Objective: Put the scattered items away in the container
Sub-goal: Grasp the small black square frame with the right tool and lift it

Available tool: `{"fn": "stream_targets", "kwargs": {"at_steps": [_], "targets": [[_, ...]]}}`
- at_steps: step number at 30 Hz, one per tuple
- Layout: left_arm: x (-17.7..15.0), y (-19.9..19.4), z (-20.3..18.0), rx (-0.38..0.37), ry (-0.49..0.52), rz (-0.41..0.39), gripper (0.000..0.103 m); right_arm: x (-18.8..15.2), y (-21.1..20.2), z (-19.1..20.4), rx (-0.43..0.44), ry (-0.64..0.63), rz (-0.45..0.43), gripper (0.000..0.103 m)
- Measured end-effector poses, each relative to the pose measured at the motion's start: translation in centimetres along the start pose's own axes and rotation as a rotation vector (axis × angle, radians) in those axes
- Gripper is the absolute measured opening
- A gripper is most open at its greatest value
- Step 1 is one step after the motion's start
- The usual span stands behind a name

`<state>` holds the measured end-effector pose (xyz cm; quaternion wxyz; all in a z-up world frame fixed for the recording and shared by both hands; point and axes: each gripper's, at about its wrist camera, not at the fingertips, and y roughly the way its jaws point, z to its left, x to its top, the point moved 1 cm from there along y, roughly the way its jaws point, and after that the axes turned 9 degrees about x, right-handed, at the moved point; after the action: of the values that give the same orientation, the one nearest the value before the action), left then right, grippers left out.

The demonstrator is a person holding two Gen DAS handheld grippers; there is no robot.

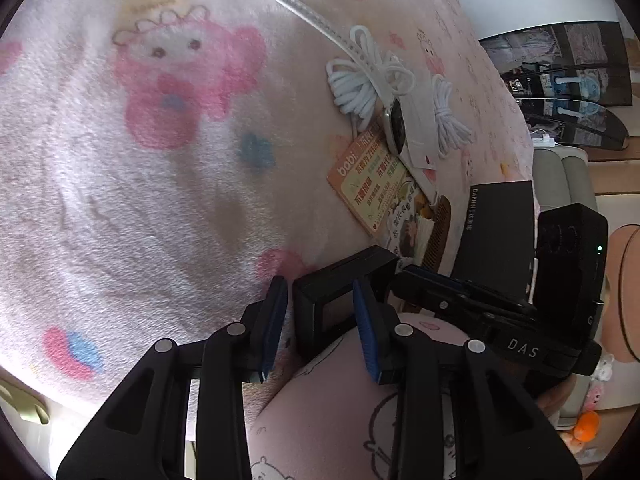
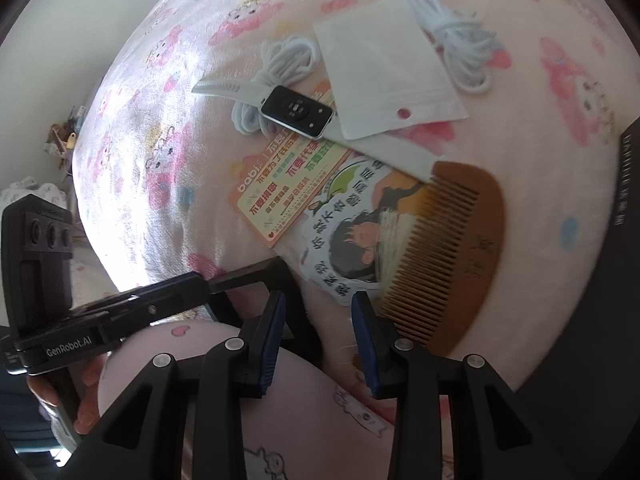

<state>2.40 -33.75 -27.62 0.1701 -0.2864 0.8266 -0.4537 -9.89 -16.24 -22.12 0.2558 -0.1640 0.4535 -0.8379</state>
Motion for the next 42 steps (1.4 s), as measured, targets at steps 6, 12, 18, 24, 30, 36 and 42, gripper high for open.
{"fn": "stream_targets", "kwargs": {"at_steps": [6, 12, 18, 24, 30, 36, 42], "targets": [[0.5, 1.4, -0.6, 0.043, 0.012, 0.024, 0.033, 1.1, 1.4, 0.1, 0.104, 0.035, 0.026, 0.026], [1.2, -0.6, -2.5, 0.058, 0.048, -0.055, 0.031, 1.5, 0.0, 1.7, 0.029, -0.033, -0.036, 0.024], [2.4, -2.3, -2.4, 0.043, 0.026, -0.13, 0.031, 2.3, -1.9, 2.3, 0.034, -0.027, -0.146, 0.023], [0.9, -2.8, -0.7, 0.145, 0.035, -0.135, 0.031, 2.2, -2.8, 2.2, 0.003, -0.019, -0.149, 0.023], [1.6, -0.9, -0.1, 0.108, 0.043, -0.073, 0.031, 3.6, -0.9, 1.2, 0.103, 0.042, -0.059, 0.023], [1.6, -2.3, -4.0, 0.128, 0.115, -0.148, 0.032, 3.4, -4.8, 4.1, 0.087, -0.036, -0.159, 0.022], [-1.1, -6.9, -8.9, 0.122, 0.23, -0.253, 0.032, 0.3, -11.5, 4.9, 0.109, -0.051, -0.331, 0.021]]}}
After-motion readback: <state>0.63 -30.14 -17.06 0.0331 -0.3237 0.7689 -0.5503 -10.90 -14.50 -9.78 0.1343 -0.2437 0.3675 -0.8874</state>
